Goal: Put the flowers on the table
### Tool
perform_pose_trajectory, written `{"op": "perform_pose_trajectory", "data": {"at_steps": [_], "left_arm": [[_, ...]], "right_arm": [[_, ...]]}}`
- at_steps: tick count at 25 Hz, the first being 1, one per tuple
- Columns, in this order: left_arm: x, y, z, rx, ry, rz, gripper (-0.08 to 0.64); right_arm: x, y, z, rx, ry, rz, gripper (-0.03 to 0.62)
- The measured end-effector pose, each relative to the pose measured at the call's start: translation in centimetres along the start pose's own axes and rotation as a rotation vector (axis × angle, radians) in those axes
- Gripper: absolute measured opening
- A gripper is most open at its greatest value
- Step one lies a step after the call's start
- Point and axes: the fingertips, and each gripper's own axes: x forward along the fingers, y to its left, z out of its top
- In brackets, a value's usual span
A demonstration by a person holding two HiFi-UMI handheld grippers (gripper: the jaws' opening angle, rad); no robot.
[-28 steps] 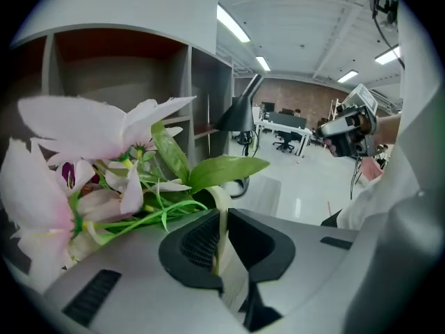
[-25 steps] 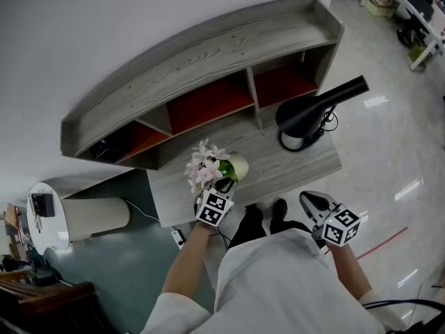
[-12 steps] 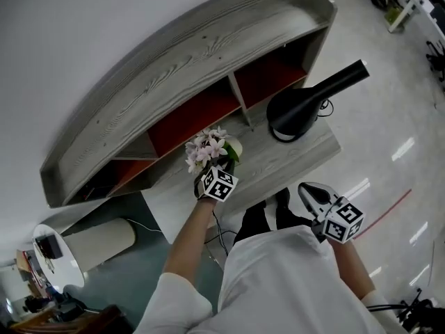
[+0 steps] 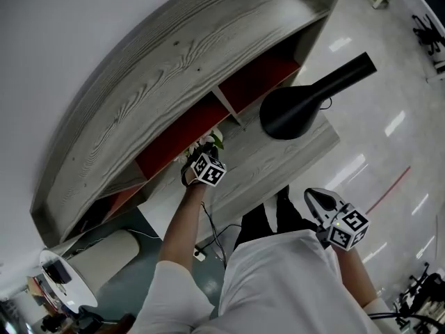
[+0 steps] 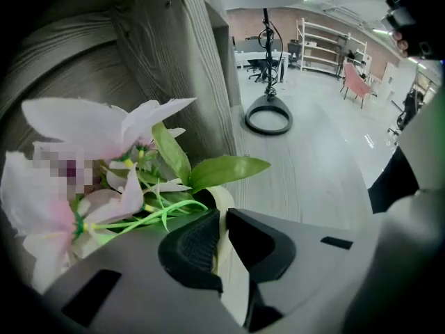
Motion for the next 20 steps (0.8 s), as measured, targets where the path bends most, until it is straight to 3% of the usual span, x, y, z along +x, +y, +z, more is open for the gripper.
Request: {"op": "perform_pose_trajectory", "data": {"at_steps": [12,16,20], "left_arm": [[2.3,1.2,-0.4,0.144,0.063,0.092,0.083],[1.9,0.8,-0.3,0.15,0.064,0.113,0.13],[0.5,1.1,0.2,0.129,0.045,0.159,0.132]], "right_arm": [[1.2,-0.5,-0.1,0.007,0.028,0.019,0.018],[0.8,-1.0,0.4,-0.008,0.034,0.032,0.018],[0.1,-1.6,0.5,-0.022,0.04,0.05,0.018]]}}
